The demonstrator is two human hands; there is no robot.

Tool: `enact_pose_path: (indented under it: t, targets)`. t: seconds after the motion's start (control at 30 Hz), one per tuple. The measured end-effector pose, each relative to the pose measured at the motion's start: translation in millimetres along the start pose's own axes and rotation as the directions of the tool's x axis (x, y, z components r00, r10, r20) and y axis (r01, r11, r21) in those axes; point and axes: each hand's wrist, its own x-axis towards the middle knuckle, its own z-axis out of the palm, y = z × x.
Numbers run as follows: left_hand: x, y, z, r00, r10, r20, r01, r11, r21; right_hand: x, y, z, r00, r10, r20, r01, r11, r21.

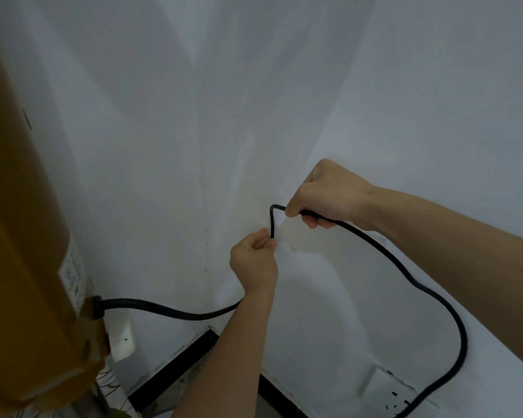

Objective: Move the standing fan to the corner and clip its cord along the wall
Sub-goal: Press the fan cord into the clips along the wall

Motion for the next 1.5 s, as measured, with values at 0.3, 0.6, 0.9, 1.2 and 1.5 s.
enact_pose_path:
  t: [0.3,0.6,0.9,1.2,1.5]
  targets:
    - [3,-2,-1,0.990,0.142,0.006,-0.142,0.979,0.145,-2,1,4,0.999,-0.043,-0.034,0.040,0.994,-0.097]
    - [10,-2,-4,0.978,0.197,0.063,-0.207,0.947,0.245,-3,-2,7,0.995,-0.093,0.020,0.095,0.988,-0.124]
    - [15,-6,-4,0.953,0.284,0.102,-0.302,0.907,0.295,0,-6,10,0.991,-0.112,0.073,0.121,0.985,-0.124]
    - [15,-8,-3,0.965,0.248,0.082,-0.260,0.942,0.212,7,-13,8,0.995,-0.096,0.012,0.096,0.990,-0.106]
    - [12,-1,4,0.975,0.220,0.026,-0.220,0.976,-0.009,14,-20,7,0.997,-0.073,-0.028,0.070,0.993,-0.092]
